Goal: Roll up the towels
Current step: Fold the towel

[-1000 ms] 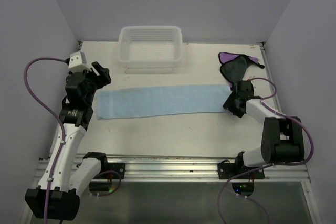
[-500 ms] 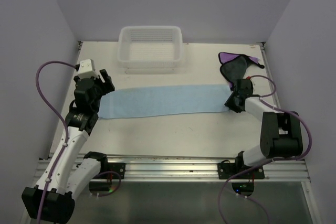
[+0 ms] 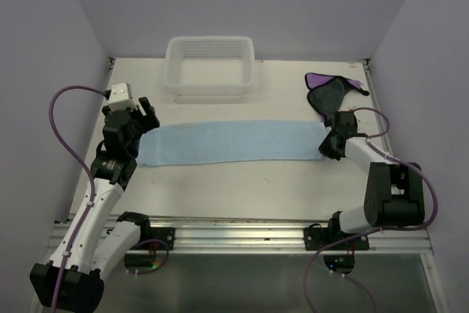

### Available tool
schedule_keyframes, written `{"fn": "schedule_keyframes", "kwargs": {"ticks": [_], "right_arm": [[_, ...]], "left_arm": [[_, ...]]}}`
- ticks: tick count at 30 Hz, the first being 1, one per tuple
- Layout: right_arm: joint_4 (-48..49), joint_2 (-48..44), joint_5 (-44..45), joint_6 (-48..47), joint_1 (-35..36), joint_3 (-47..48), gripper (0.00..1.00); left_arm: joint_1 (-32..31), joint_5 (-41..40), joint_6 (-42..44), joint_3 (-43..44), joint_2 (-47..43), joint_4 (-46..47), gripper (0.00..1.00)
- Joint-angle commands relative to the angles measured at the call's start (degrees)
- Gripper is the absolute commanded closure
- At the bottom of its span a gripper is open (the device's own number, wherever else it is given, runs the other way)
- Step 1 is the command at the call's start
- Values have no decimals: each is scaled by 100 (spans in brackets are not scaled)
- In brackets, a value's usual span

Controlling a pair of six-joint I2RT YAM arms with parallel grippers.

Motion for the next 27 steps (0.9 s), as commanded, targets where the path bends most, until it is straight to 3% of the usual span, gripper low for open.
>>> {"fn": "schedule_keyframes", "kwargs": {"ticks": [1, 10, 19, 27], "right_arm": [[-541, -574, 336, -147, -100, 89, 100], [-1367, -1525, 793, -560, -776, -60, 100], [-1692, -2253, 1215, -271, -1217, -245, 100], [-1446, -2660, -5, -534, -1226, 325, 100]], "left_arm": [[-24, -35, 103, -51, -102, 207, 24], [-24, 36, 103, -33, -58, 224, 24], [-24, 299, 32, -42, -22, 224, 20], [-85, 361, 6, -68, -84, 242, 13]]}}
